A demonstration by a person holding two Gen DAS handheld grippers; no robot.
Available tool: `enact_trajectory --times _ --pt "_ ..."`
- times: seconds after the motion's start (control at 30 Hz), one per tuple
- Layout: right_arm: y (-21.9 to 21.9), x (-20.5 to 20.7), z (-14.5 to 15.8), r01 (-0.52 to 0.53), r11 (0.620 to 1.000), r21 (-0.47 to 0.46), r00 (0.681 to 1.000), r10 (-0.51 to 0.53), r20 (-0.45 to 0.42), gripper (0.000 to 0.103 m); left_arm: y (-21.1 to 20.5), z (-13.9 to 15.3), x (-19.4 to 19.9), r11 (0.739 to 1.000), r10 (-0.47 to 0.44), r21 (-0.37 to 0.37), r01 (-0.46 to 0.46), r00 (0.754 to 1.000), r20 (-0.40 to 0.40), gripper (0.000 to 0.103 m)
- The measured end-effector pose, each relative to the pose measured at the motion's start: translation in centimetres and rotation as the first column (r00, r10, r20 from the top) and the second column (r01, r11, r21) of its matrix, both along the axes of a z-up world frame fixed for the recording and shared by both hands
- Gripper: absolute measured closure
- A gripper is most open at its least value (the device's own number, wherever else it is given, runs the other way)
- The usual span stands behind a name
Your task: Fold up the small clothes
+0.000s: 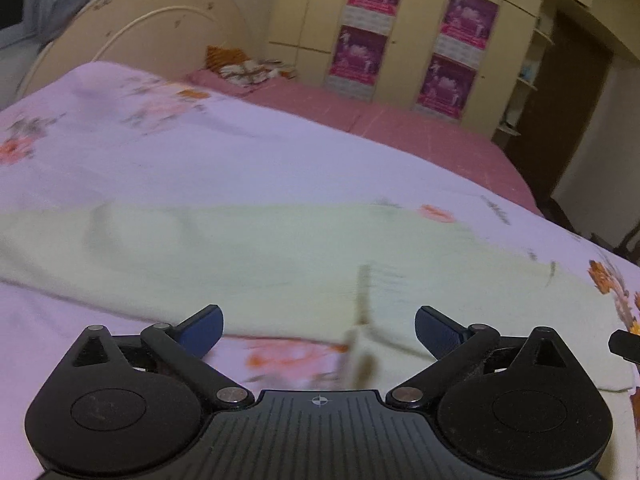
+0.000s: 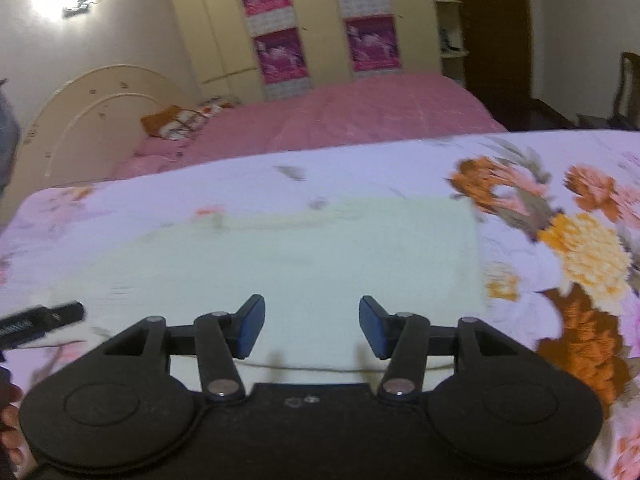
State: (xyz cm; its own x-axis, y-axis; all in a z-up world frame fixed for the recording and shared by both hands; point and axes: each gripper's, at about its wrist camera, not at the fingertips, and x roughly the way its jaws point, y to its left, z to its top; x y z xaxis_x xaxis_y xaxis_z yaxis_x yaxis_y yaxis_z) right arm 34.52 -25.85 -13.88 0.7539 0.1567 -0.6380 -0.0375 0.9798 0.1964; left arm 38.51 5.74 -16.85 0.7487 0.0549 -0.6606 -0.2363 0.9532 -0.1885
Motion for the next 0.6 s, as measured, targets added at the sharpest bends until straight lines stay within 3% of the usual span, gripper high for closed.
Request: enact_trajectory --times 0.2,0.3,0.37,0.5,0.6 --pt "6.5 0.3 0.5 -0.087 0.996 0.006 0.996 0.087 -0.012 0.051 8.4 -0.5 -3.9 0.984 0.163 -0.073 -0.164 0.987 -0.016 0.002" --pt "9.7 0.9 0.2 -0.115 0.993 0.021 0.993 0.116 -0.022 0.050 12.5 -1.7 -5.9 0.963 0.240 -0.117 -0.243 0.970 -0.039 0.016" --pt "11.6 1.5 -0.3 -0.129 0.991 0.029 0.991 0.130 -0.035 0.050 15.0 -2.7 -6.8 0.943 0.284 -0.165 -0.290 0.957 -0.062 0.028" --pt "14.6 2.5 -1.2 -0.148 0.989 0.023 0.987 0.149 -0.056 0.050 18.8 -4.7 -7.9 0.890 0.342 -0.286 -0.355 0.935 -0.097 0.029" --pt "15.9 2.9 -1.7 -0.150 0.988 0.020 0.986 0.151 -0.069 0.050 20.0 -5.7 -7.5 0.867 0.354 -0.346 -0.358 0.932 -0.078 0.029"
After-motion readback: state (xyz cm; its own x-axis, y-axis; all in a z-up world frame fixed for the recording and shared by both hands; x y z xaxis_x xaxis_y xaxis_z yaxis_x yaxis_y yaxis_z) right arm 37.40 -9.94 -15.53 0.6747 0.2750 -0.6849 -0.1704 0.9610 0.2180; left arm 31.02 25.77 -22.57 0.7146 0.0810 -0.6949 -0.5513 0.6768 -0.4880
